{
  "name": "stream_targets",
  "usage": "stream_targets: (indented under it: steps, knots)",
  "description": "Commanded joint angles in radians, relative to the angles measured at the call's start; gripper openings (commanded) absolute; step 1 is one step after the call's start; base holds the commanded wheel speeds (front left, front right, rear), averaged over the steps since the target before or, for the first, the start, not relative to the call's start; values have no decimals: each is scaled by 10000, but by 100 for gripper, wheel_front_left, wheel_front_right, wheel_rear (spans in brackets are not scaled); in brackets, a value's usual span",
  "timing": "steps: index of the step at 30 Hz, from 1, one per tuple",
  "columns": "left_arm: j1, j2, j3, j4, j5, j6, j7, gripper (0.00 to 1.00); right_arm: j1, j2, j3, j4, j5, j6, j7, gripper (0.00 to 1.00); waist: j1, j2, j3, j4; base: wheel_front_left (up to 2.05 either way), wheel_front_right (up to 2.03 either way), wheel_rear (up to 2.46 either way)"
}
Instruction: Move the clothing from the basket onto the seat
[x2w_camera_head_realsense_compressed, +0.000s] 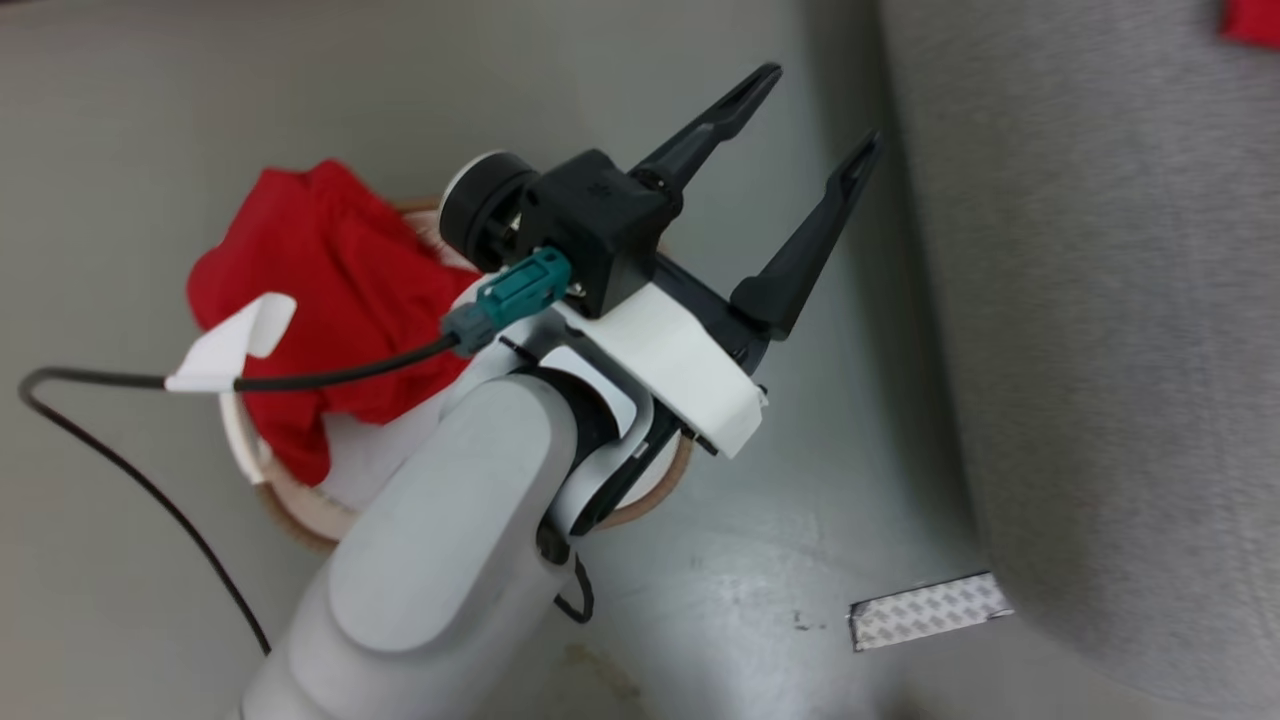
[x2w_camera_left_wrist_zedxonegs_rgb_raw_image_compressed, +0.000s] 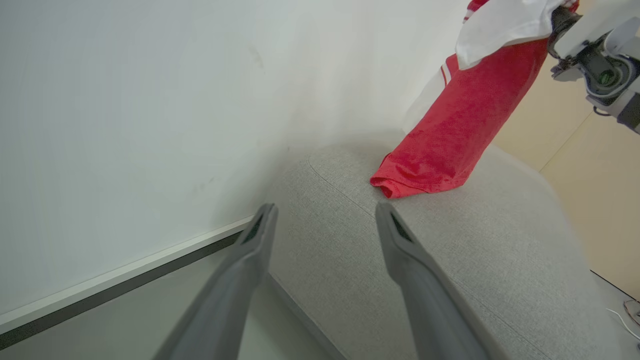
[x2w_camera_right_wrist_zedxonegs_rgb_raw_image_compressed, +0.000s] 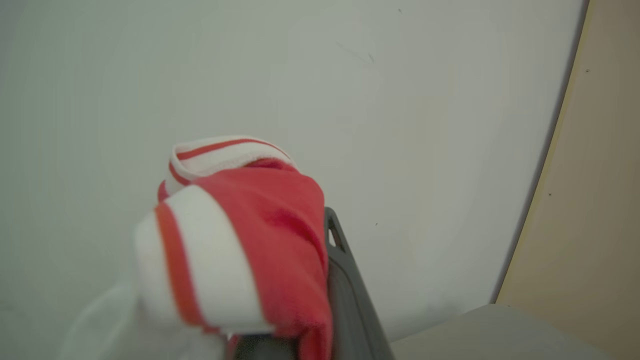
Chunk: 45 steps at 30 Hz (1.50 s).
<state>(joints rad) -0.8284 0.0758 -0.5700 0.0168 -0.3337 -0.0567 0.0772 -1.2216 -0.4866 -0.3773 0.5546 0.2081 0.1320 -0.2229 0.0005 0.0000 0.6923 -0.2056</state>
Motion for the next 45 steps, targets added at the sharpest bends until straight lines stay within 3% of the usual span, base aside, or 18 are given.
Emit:
stream_targets:
  steps: [1, 3, 11, 12, 14, 15, 23, 36, 45]
  knots:
    - [-195, -20, -19, 29, -28, -19, -113, 100, -176, -82, -130, 313, -377, -25, 63, 0, -5, 0, 645, 672, 0, 0, 0]
    - [-301, -72, -80, 183, -85, 14, -213, 100, -477, -140, -663, 1158, -1154, -25, 155, 0, -5, 0, 710, 817, 0, 0, 0]
    - [-229, -152, -72, 598, -392, 289, -672, 100, -218, 666, -1774, 3610, -3226, -25, 67, 0, -5, 0, 894, 1270, 0, 0, 0]
    - [-160, -135, -47, 636, -402, 318, -738, 100, -146, 763, -1846, 3822, -3457, -25, 29, 4, -5, 0, 848, 1305, 0, 0, 0]
    - [-5, -82, 43, 721, -490, 366, -847, 100, -21, 922, -1930, 4053, -3849, -25, -117, 47, -5, 0, 703, 1333, 0, 0, 0]
    - [85, -40, 108, 783, -556, 397, -928, 100, 98, 972, -1946, 4247, -4068, -25, -118, 100, -5, 0, 597, 1314, 0, 0, 0]
    - [1442, 641, 747, 1217, -1033, 648, -1502, 100, 1223, 1898, -1276, 4335, -4843, -25, -431, 100, -5, 0, -880, 831, 0, 0, 0]
    - [4589, 1586, 2042, 1650, -1571, 1632, -2923, 100, 6274, 3513, 554, -489, -3391, -25, -427, 100, -5, 0, -4012, 606, 0, 0, 0]
    - [6692, 1592, 2856, 1858, -1287, 1630, -3420, 100, 9360, 4314, 1687, -2765, -2422, -25, -429, 100, -5, 0, -5750, 915, 0, 0, 0]
